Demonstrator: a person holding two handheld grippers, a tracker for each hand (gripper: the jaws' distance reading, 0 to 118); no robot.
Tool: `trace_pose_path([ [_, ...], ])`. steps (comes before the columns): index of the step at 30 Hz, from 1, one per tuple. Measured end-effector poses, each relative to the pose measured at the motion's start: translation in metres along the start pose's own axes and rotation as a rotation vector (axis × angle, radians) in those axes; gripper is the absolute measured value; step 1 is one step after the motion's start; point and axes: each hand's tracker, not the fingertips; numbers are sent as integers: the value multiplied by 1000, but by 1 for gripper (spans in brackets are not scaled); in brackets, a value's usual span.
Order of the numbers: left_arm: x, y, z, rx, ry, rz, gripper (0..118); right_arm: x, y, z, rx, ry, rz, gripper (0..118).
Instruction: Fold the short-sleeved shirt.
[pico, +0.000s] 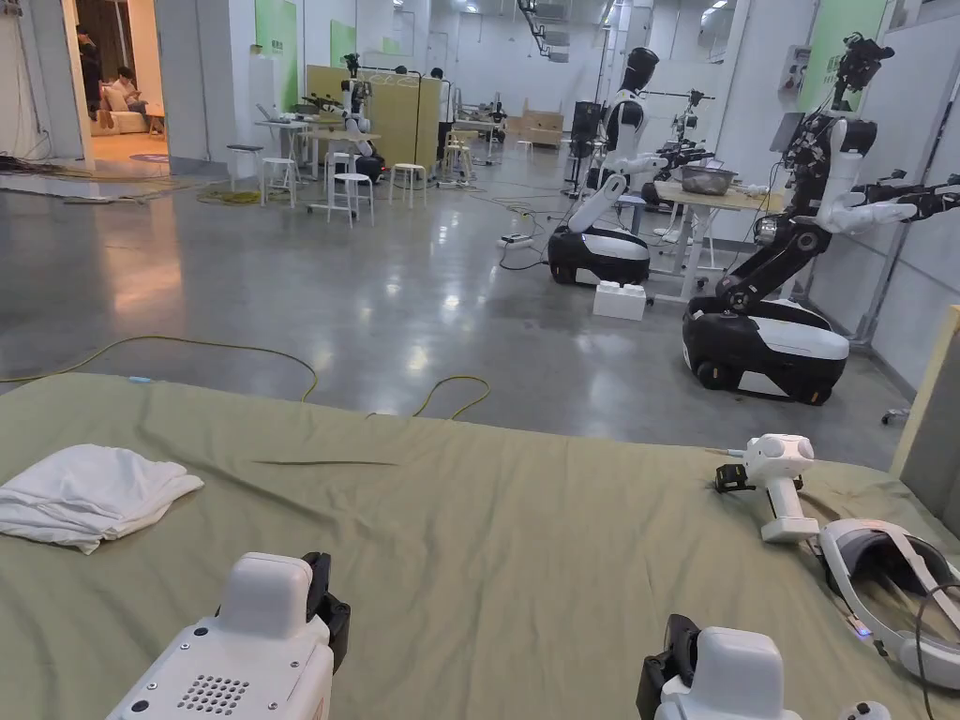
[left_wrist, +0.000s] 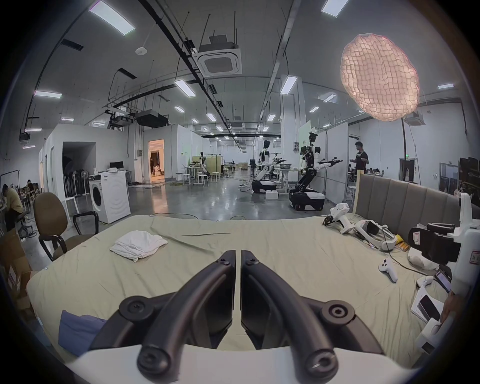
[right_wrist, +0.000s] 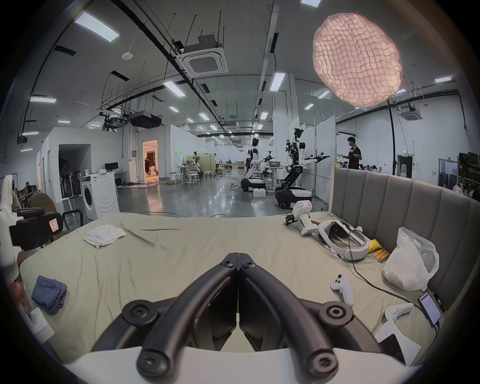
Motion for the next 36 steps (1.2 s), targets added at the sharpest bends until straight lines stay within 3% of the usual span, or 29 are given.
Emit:
trace_pose_path([
  [9,0,0,-1,-5,-17,14,5,-5,0,1,1,-4,29,0],
  [11,-1,-1,-1,-10,-8,11,12,-4,0,1,2,-19,43,5],
  [12,-1,-2,-2,-15,1,9,21,-4,1,1,1,-29,51,16],
  [13,-3,-3,-3,-21,9,11,32,-4,1,1,1,-37,59,36],
  [14,-5,-4,-4,-29,14,18,46,-3,0,0,-1,-39,61,63],
  [15,-8,-5,-4,-33,14,30,56,-2,0,0,-3,-38,61,74],
  [16,-12,-7,-5,-37,8,57,63,1,0,-1,-6,-38,59,75],
  [20,-27,-11,-3,-34,-8,160,72,5,-3,-4,-15,-81,61,104],
  [25,-52,-17,-4,-11,-121,350,78,14,-4,-5,-28,-92,7,107],
  [29,-72,-25,-4,35,-214,581,80,19,-2,-7,-38,-92,-39,107],
  [36,-75,-40,1,192,-165,608,82,21,3,-15,-70,-122,-52,107],
])
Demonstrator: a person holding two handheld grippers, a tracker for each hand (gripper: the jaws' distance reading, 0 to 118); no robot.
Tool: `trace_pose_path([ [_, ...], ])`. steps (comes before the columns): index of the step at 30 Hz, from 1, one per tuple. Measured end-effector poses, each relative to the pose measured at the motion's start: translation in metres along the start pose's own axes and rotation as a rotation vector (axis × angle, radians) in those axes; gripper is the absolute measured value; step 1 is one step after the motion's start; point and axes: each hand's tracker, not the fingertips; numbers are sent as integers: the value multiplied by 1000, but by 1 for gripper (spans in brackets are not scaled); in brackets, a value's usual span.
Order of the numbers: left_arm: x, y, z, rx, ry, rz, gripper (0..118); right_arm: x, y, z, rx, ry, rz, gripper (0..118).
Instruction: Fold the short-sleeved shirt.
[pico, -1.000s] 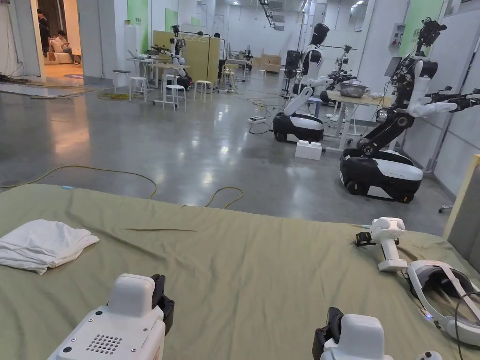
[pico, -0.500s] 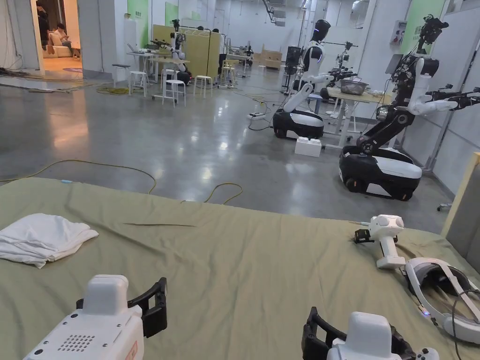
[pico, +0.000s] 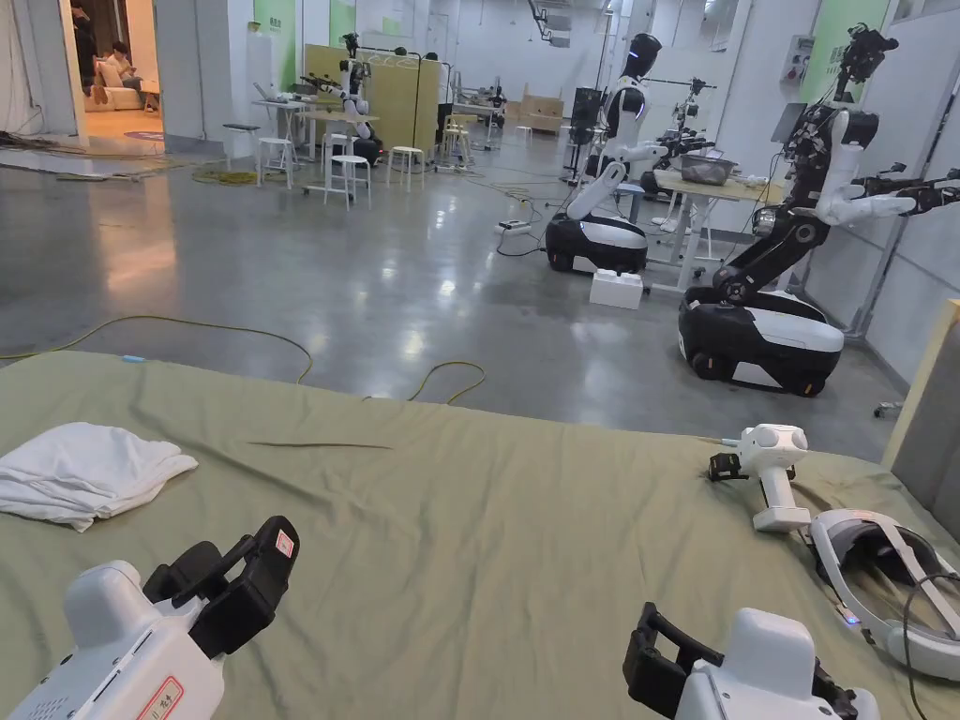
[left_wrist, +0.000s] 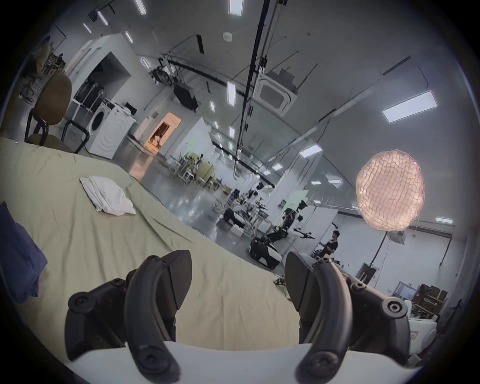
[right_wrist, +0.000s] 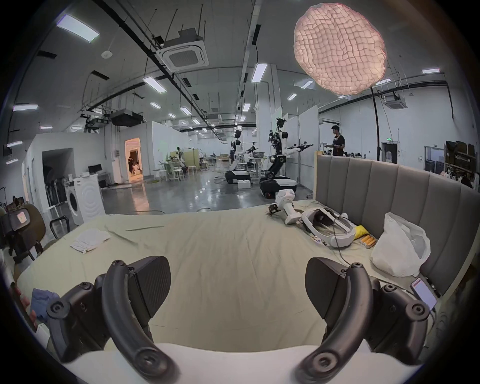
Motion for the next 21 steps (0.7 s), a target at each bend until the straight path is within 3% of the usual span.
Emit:
trace_pose_path([
  [4,6,-3,0,-28,56,-100,87,-7,1,-7,-18,-82,72,107],
  [8,13,-1,-11,-159,117,-233,87,-8,-1,-7,-23,-74,49,107],
  [14,26,-7,-18,-201,238,-532,87,-11,-1,-4,-44,-42,22,107],
  [21,25,-5,-16,-198,234,-525,87,-15,4,-9,-98,-25,-21,107],
])
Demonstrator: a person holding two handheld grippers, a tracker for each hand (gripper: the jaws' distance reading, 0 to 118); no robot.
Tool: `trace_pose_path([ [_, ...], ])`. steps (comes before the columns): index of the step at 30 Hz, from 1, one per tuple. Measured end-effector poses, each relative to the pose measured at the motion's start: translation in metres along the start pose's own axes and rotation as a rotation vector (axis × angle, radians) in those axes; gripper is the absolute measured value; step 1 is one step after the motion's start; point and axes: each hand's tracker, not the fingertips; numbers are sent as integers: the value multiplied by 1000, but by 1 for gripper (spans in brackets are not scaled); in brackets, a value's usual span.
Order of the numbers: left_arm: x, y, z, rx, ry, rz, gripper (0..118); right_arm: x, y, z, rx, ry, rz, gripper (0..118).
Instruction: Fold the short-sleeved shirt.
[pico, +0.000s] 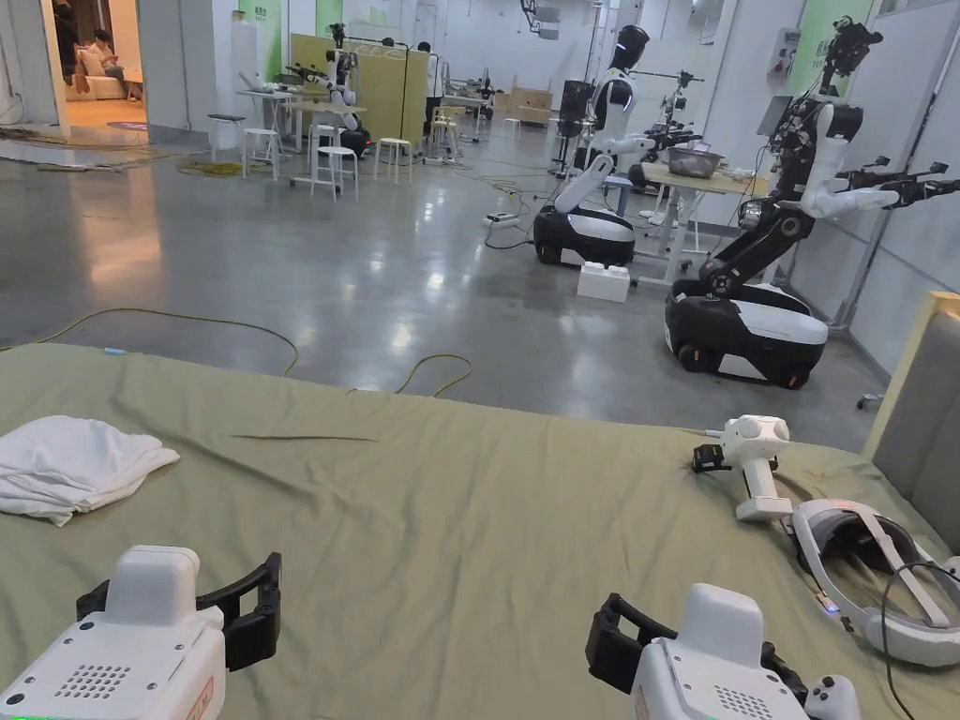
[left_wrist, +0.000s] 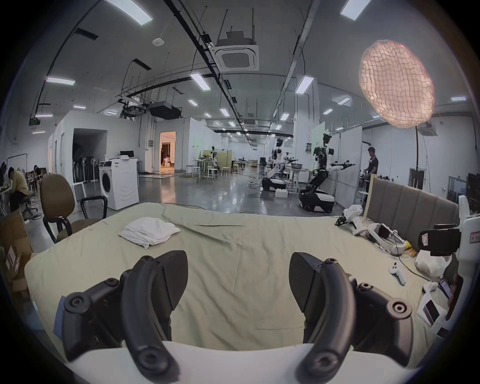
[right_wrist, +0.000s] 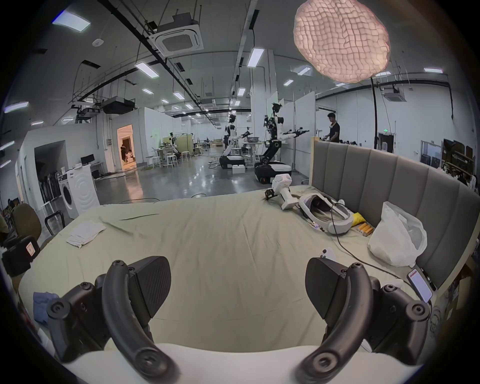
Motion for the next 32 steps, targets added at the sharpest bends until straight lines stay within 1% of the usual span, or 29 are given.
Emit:
trace_pose_path([
  [4,-4,0,-1,-26,2,31,87,1,3,-2,-13,-9,-25,107],
  [6,-5,-1,-2,-36,6,36,87,0,5,-4,-23,-33,-44,107],
  [8,-4,-1,-2,-42,11,28,87,0,5,-5,-22,-79,-48,107],
  [13,1,-1,-1,-42,31,-26,87,-5,2,-6,-7,-109,-8,107],
  [16,3,0,-1,-43,32,-22,87,-9,0,-5,1,-117,14,107],
  [25,9,4,-2,-44,35,12,87,-12,0,-6,-3,-125,16,107],
  [27,10,5,-1,-45,36,12,87,-10,-1,-7,4,-107,28,107],
  [30,11,5,-1,-44,32,10,87,-8,1,-6,-11,-114,40,107],
  [32,11,6,-1,-45,29,8,87,-4,3,-5,-18,-88,25,107],
])
